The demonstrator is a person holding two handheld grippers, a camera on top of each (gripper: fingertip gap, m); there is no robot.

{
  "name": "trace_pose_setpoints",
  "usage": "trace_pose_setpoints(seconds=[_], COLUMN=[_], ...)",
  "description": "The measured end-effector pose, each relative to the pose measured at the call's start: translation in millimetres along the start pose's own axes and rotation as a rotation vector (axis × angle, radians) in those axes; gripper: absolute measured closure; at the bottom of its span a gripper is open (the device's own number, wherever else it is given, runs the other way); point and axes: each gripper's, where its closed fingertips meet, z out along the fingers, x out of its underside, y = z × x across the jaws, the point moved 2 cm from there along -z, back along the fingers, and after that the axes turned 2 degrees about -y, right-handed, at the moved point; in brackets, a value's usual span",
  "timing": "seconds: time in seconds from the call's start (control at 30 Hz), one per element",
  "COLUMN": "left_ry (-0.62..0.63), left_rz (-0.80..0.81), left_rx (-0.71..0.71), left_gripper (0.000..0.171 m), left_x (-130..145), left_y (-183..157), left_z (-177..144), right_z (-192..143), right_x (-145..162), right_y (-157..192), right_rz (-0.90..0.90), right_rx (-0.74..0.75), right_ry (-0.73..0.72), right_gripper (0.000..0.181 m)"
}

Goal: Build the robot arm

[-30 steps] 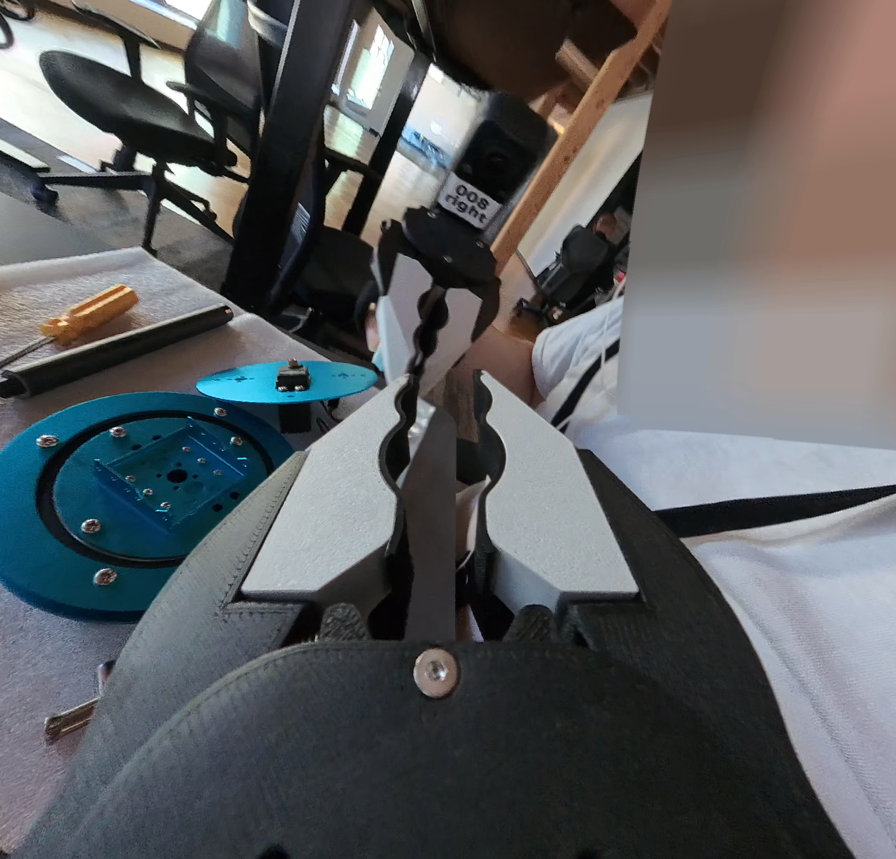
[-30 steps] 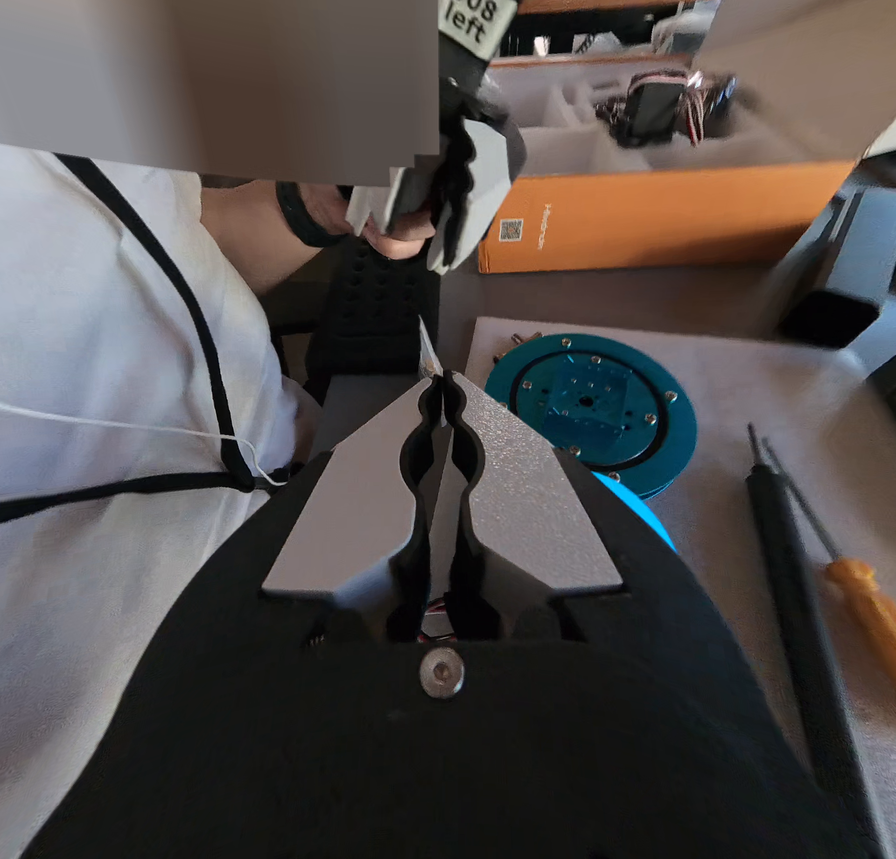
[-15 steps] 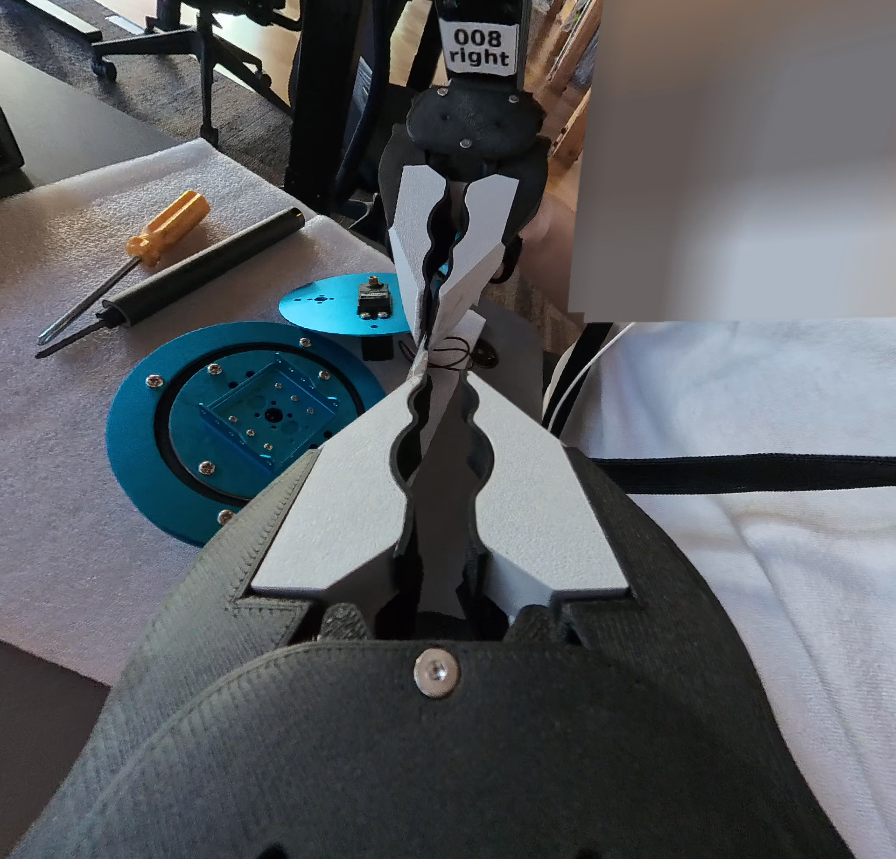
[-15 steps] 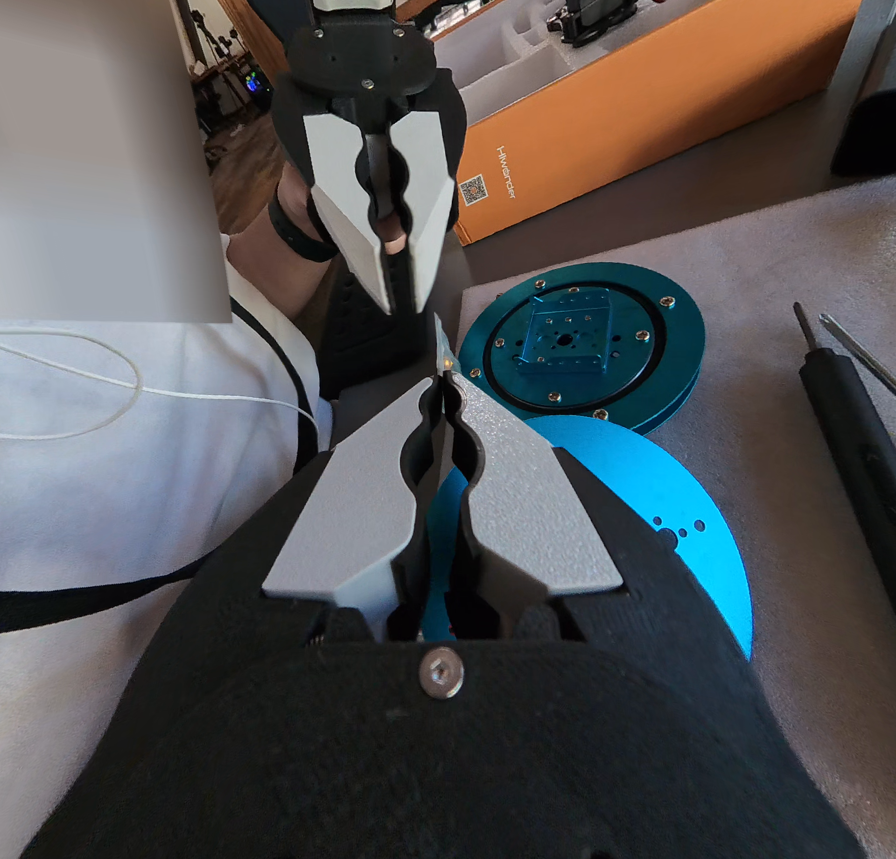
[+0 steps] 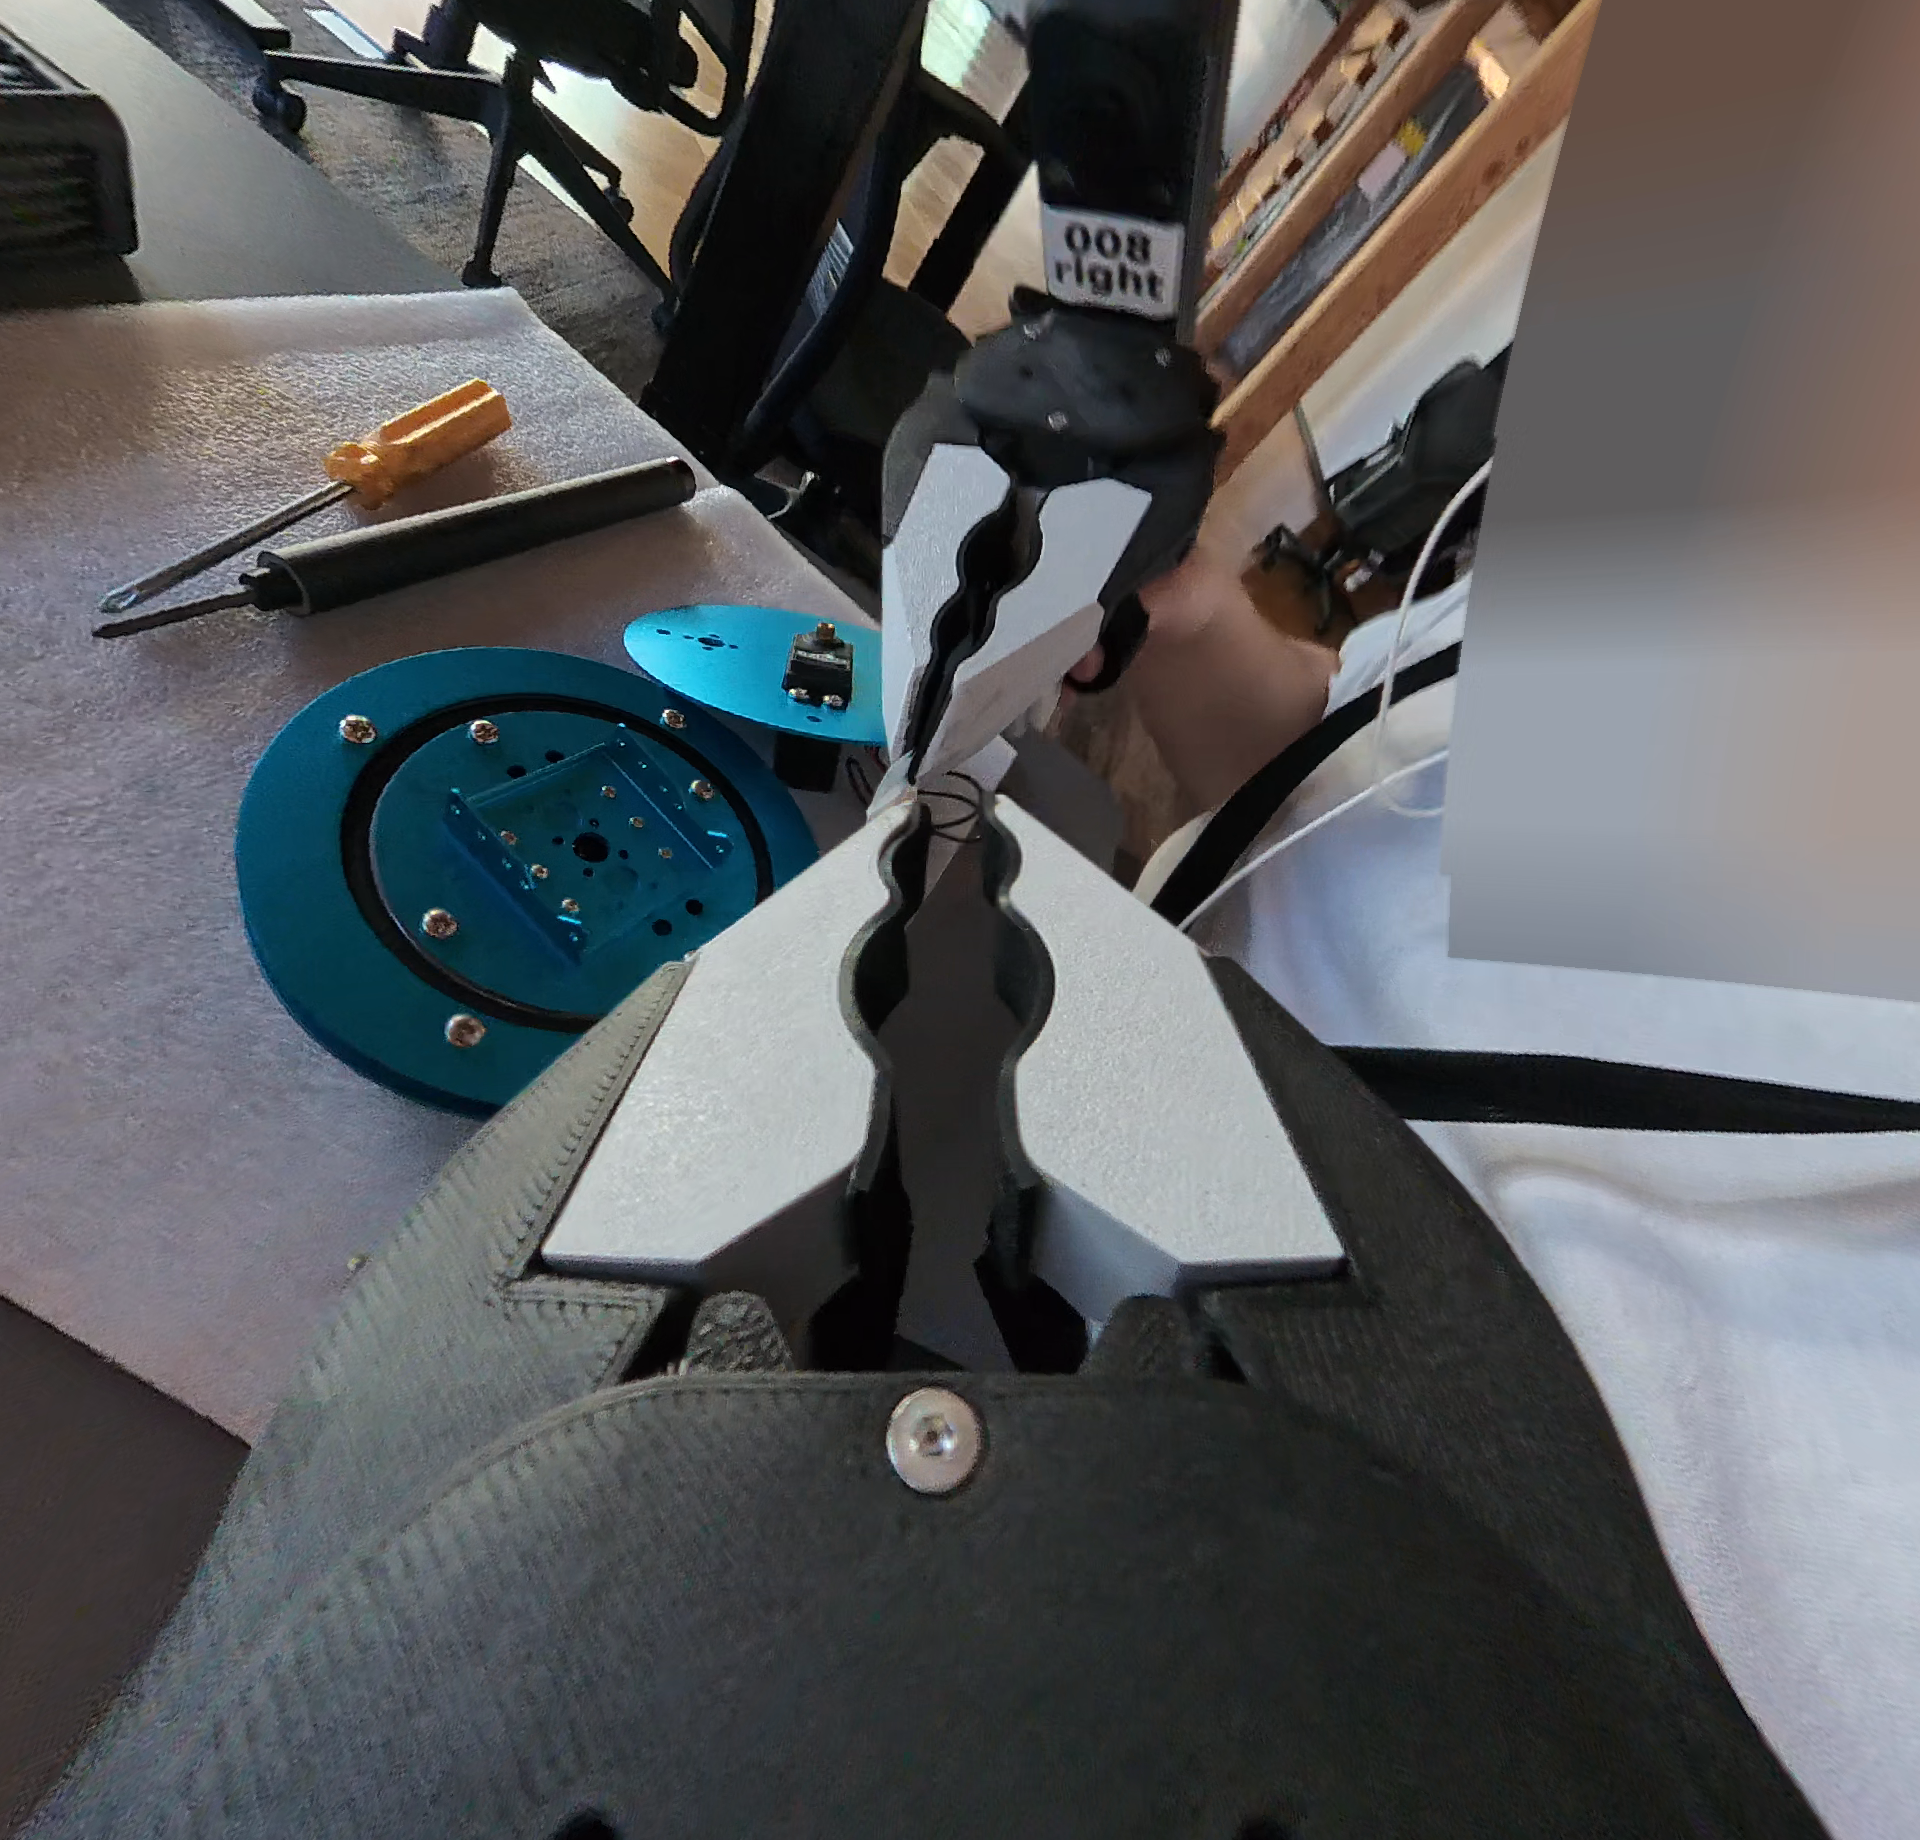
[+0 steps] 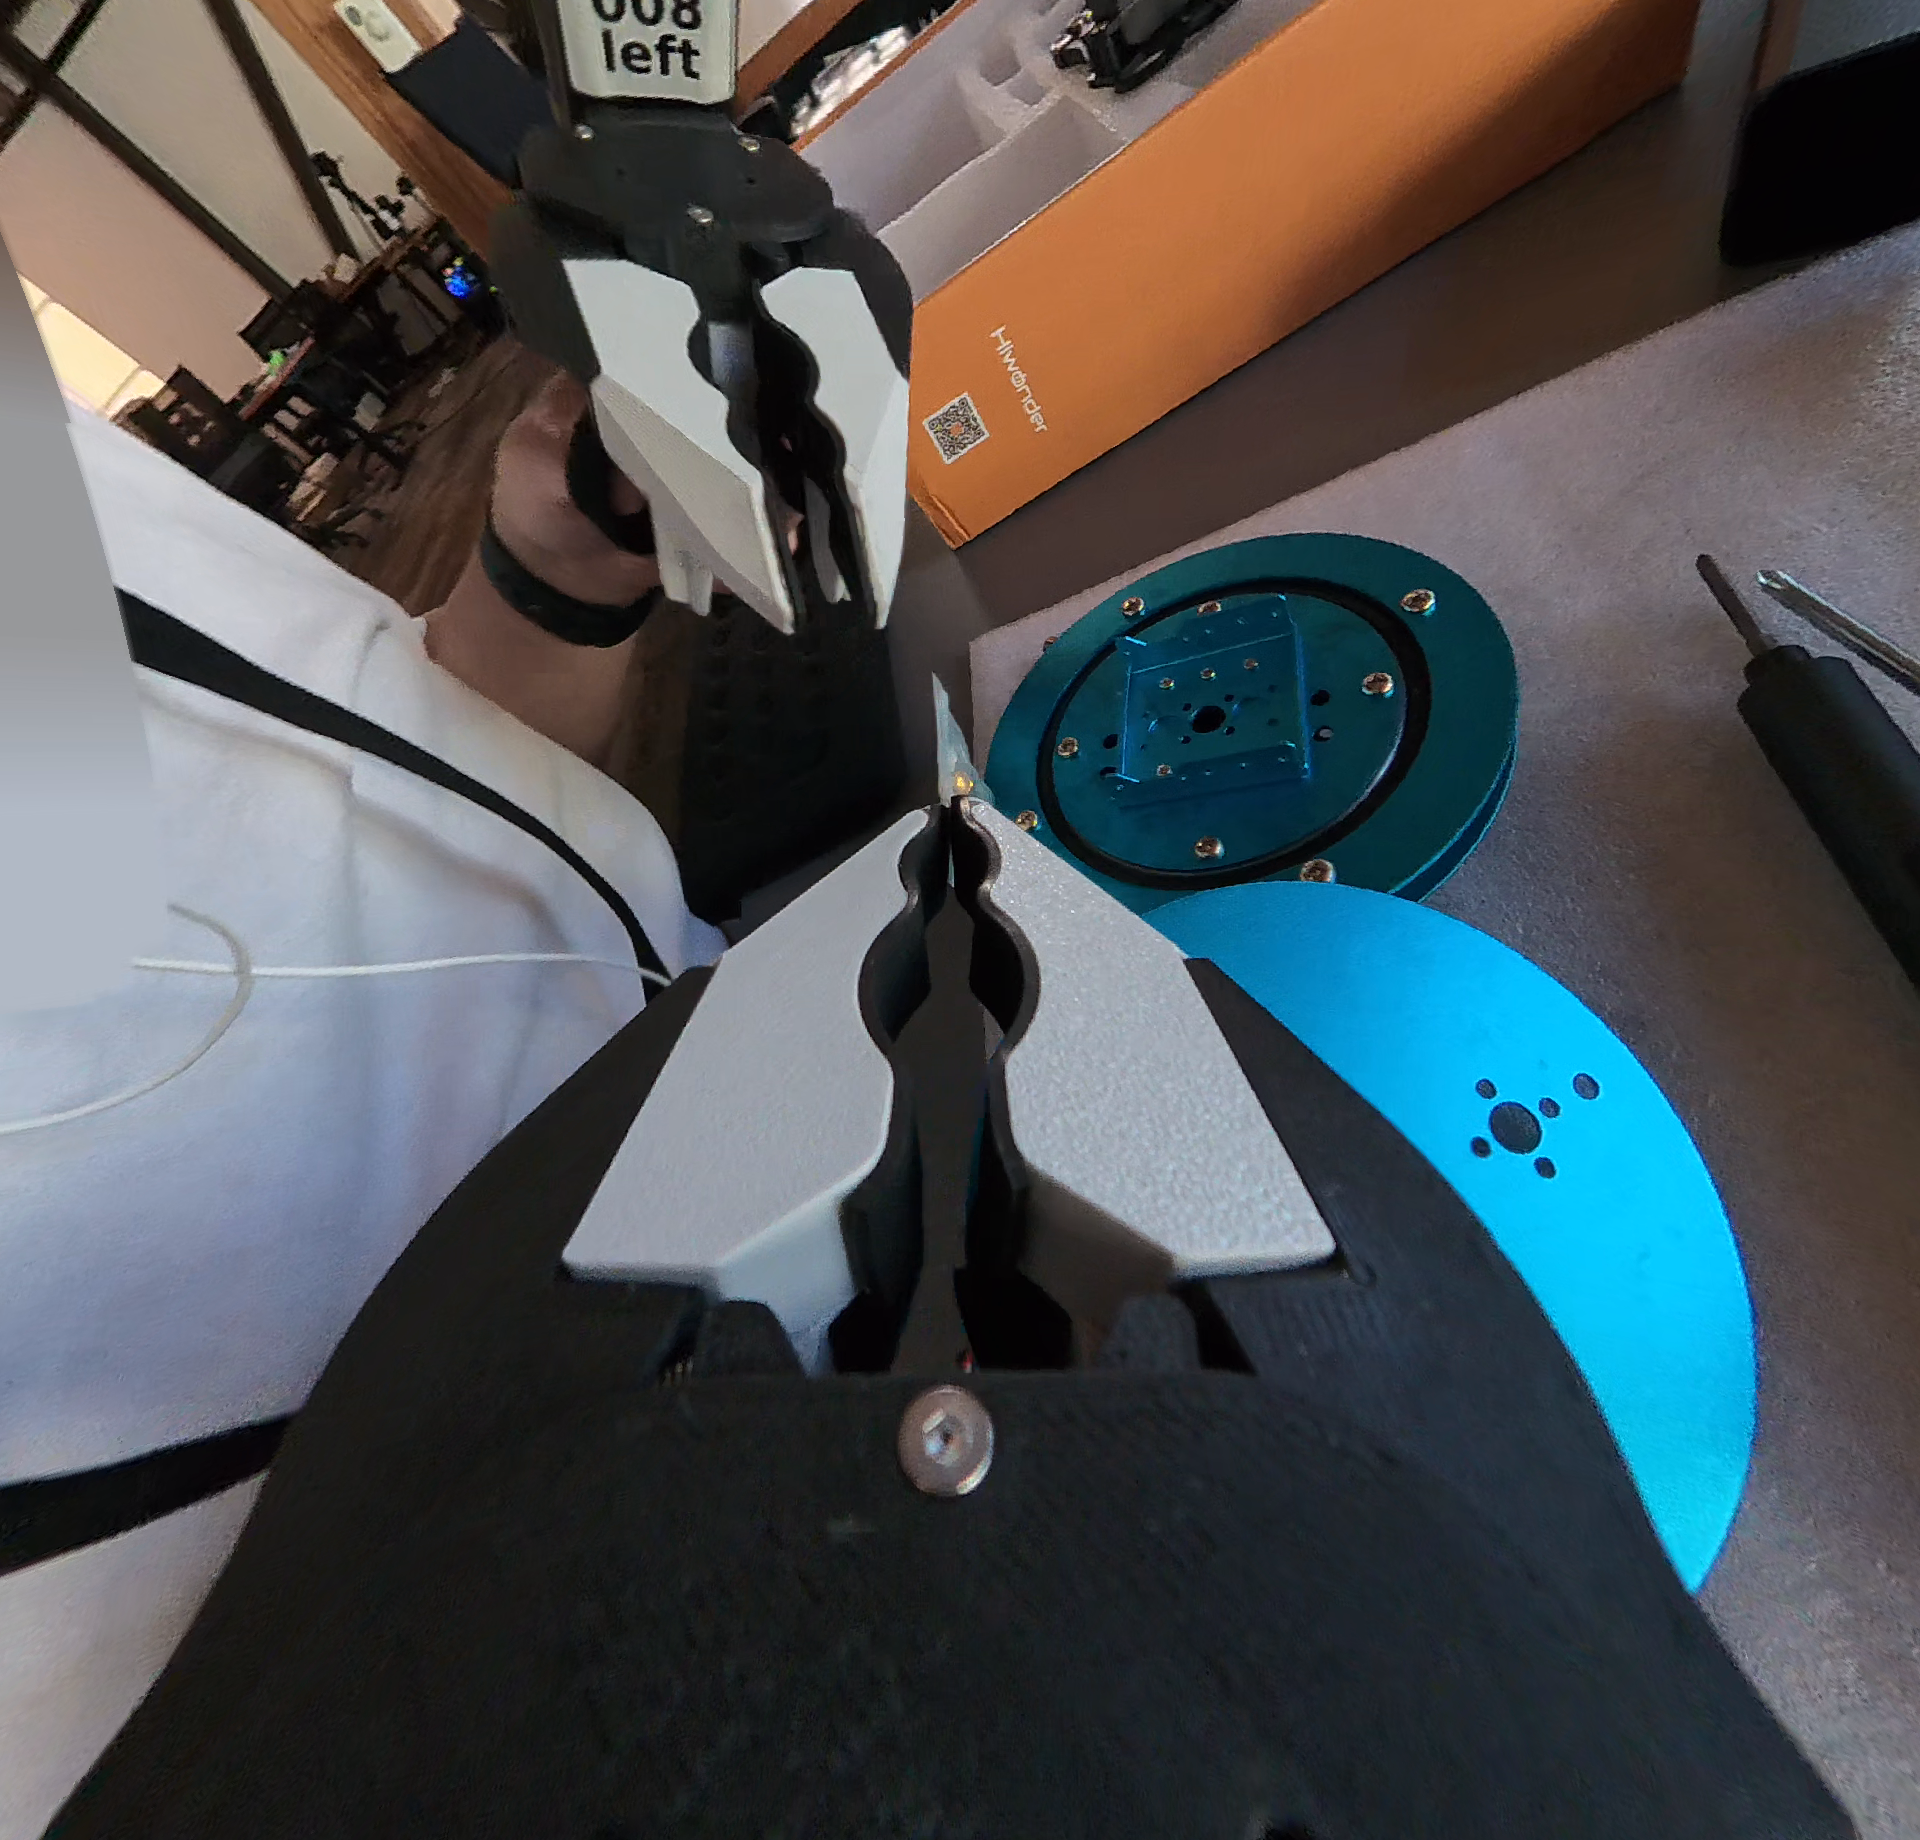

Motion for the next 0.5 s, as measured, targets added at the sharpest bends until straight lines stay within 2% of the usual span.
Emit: trace_pose_setpoints(seconds=[0.27, 0.5], left_ry=[-0.029, -0.033], left_rz=[-0.114, -0.248], left_rx=[-0.098, -0.114], left_gripper=[0.151, 0.165], left_x=[14.6, 30.1], left_y=[-6.3, -11.2], left_z=[-6.6, -3.7], right_z=[5.4, 7.8], right_x=[3.9, 6.2], right_y=[11.0, 17.3], right_rz=[-0.124, -0.147], right_rx=[0.201, 0.303], right_ry=[-0.041, -0.103], right_gripper=[0.181, 0.181])
